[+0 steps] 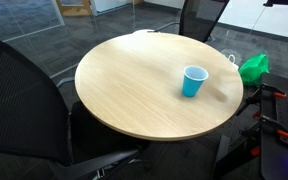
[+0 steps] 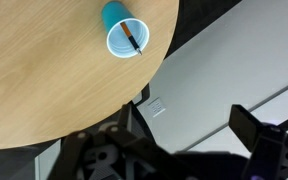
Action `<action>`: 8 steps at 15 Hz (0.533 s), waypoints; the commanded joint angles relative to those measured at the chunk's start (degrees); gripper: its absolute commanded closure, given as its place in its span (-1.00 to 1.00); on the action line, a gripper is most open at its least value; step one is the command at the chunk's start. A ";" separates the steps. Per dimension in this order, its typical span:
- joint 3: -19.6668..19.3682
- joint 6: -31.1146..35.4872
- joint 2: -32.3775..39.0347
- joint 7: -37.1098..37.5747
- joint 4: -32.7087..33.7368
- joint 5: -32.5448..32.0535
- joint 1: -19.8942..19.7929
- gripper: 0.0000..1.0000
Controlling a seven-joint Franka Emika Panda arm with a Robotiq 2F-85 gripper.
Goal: Remove the pen from the mug cup and place it on the table
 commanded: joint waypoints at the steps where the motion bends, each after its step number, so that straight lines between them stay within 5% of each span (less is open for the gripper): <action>1: 3.50 -1.41 1.30 -1.56 0.83 1.06 -4.11 -1.00; 5: 3.62 -1.72 2.04 -2.24 1.49 1.15 -4.29 -1.00; 8: 4.41 -2.90 4.30 -11.26 2.05 5.20 -4.11 -1.00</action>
